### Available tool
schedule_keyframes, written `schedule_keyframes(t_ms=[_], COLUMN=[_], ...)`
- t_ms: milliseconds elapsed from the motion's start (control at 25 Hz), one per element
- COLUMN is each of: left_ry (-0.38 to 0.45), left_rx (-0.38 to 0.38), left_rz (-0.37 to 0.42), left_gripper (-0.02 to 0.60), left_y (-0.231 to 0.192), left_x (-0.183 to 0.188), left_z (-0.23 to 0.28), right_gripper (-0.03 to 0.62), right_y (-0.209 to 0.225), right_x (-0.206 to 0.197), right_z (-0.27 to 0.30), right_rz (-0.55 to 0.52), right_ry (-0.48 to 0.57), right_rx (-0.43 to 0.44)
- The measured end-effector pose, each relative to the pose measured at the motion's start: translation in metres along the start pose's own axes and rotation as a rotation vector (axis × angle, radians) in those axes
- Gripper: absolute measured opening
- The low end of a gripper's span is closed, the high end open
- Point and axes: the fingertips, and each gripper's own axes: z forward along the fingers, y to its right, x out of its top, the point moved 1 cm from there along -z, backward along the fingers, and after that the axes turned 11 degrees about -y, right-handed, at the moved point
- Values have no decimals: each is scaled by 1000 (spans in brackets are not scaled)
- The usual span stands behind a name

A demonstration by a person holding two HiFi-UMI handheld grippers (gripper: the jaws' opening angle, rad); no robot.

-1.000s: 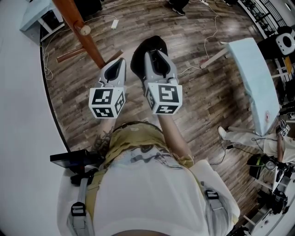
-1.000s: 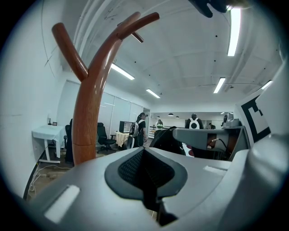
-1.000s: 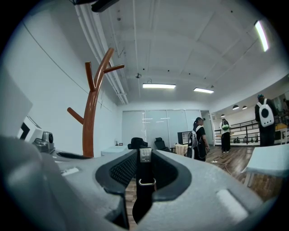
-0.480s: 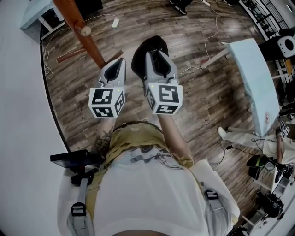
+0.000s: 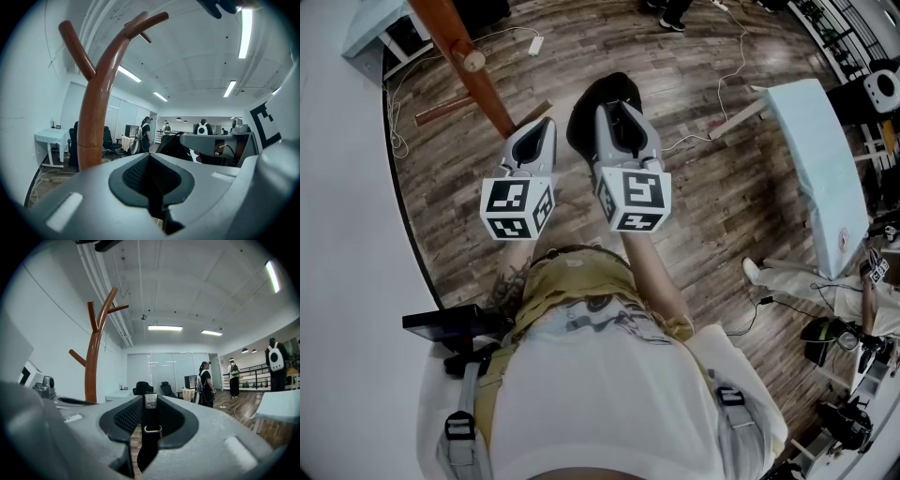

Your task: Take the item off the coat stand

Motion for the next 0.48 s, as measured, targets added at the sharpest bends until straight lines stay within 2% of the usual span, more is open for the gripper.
schedule_keyframes(t_ms=[480], left_ry=[0], left_rx=[7], left_rz=[-7], left_gripper=[0], left_y=[-2], left_x=[2], left_z=[-1], right_gripper=[95], right_y=[-1], right_x=[2], right_z=[2], right_rz=[2], right_ry=[-3], right_rx=[1])
